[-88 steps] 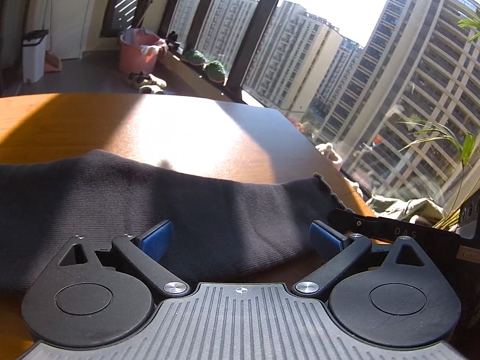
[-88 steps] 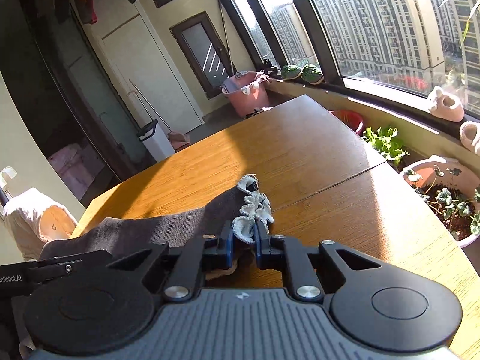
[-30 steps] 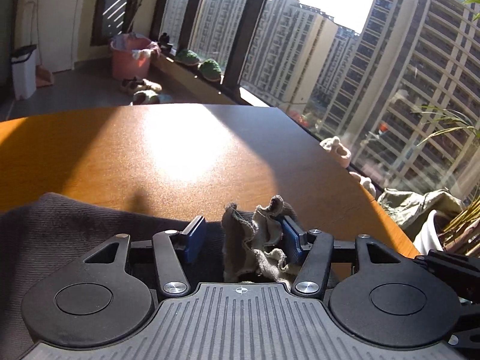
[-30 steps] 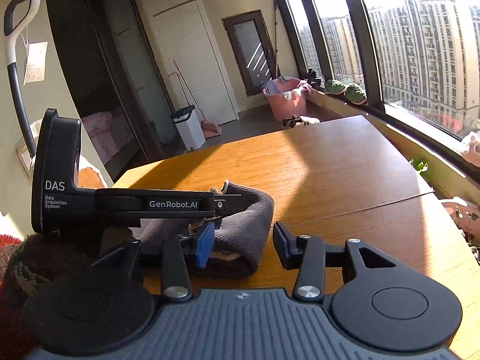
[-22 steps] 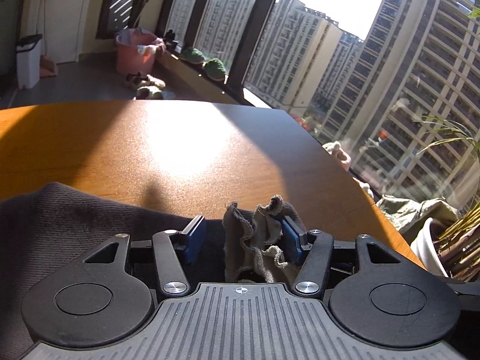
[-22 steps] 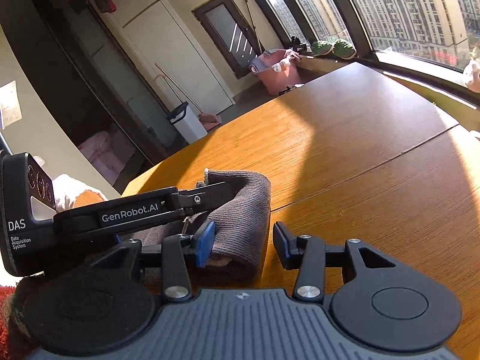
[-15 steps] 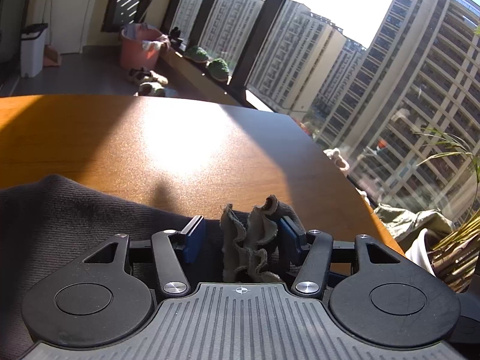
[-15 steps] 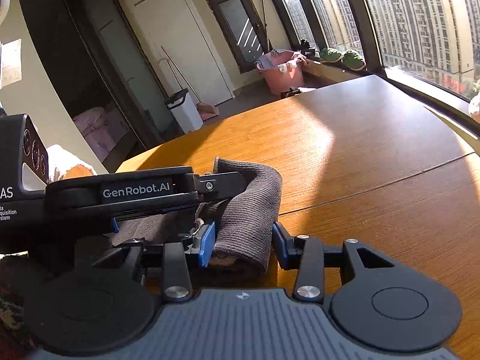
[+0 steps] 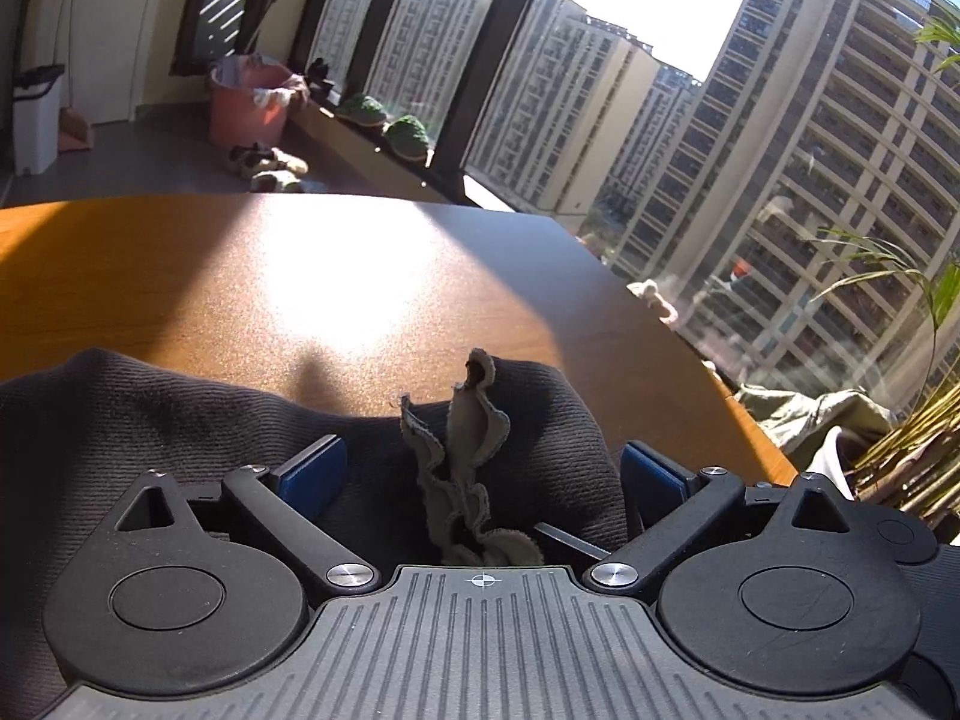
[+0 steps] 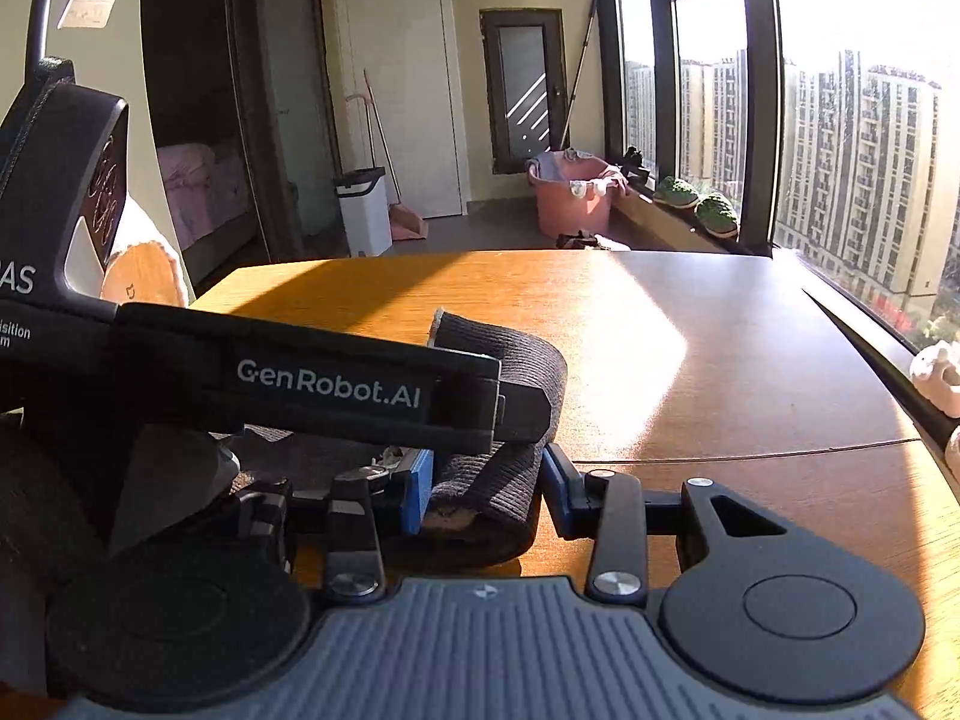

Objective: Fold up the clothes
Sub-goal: 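Roll the end further along the strip with both grippers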

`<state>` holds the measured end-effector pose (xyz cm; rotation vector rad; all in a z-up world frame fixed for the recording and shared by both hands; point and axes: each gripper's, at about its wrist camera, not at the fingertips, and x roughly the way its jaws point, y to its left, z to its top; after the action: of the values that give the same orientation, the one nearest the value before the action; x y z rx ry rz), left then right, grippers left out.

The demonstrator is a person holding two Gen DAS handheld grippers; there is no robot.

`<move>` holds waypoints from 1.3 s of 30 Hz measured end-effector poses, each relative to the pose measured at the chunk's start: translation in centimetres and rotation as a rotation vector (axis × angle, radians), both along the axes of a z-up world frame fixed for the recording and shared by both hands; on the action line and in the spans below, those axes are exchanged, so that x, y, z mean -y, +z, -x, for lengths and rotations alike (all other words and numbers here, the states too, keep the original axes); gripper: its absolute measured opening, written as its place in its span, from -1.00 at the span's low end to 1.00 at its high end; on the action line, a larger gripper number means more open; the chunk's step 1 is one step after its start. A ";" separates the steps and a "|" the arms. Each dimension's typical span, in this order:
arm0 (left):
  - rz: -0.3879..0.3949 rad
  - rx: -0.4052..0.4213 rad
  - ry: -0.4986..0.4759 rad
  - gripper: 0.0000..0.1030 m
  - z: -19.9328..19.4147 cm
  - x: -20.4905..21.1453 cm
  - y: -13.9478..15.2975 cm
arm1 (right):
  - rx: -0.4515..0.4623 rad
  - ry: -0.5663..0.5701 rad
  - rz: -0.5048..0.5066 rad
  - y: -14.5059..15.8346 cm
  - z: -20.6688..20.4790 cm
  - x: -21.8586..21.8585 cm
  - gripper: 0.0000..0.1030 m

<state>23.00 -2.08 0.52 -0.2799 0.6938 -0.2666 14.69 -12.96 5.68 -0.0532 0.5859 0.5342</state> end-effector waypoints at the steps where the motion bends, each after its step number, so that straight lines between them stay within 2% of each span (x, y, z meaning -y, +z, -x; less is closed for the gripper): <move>1: 0.003 0.000 0.003 0.97 0.0 0.0 0.0 | -0.002 0.003 -0.005 0.0 0.0 0.1 -0.27; 6: 0.041 -0.004 0.016 0.92 0.0 -0.5 0.7 | -0.027 0.028 -0.039 0.2 -0.5 1.5 -0.36; 7: 0.051 0.000 0.021 0.88 0.1 -0.8 1.0 | -0.038 0.026 -0.045 0.3 -0.7 2.1 -0.37; 9: 0.065 0.014 0.033 0.66 0.2 -1.3 1.8 | -0.045 0.020 -0.039 0.6 -1.0 3.1 -0.37; 13: 0.100 0.045 0.043 0.65 -0.2 -1.7 3.7 | 0.021 0.027 0.075 1.0 -0.7 4.3 -0.37; 16: 0.092 0.052 -0.013 0.59 -1.3 0.3 4.8 | 0.031 0.066 0.131 1.4 -0.6 4.5 -0.37; 17: 0.078 0.058 -0.046 0.48 -1.8 1.7 5.0 | 0.032 0.076 0.141 1.6 -0.6 4.5 -0.36; 20: 0.022 0.029 -0.101 -0.14 -2.9 5.0 3.9 | 0.029 0.077 0.124 1.7 -0.2 4.5 -0.32; 23: -0.038 -0.033 -0.071 -0.15 -3.8 6.1 1.5 | 0.001 0.019 0.035 1.7 -0.1 5.8 -0.23; 28: -0.006 -0.038 -0.052 -0.07 -3.6 5.0 0.3 | -0.145 -0.101 -0.232 0.5 -0.9 9.0 -0.17; 32: -0.004 -0.036 -0.052 -0.06 -3.4 4.7 0.1 | -0.211 -0.138 -0.327 -0.7 -1.7 9.2 -0.16; 35: 0.005 -0.034 -0.048 -0.06 -3.2 4.5 0.0 | -0.225 -0.140 -0.333 -1.3 -2.4 8.7 -0.17; 37: 0.015 -0.034 -0.041 -0.06 -3.0 4.2 0.0 | -0.173 -0.129 -0.245 -0.8 -2.3 7.7 -0.28; 39: 0.039 -0.036 -0.021 -0.10 -2.7 3.4 0.5 | -0.085 -0.102 -0.114 -0.1 -1.6 6.0 -0.30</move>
<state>25.68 -5.44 1.05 -0.3152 0.7284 -0.2961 16.33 -18.98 5.58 0.1071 0.6369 0.4709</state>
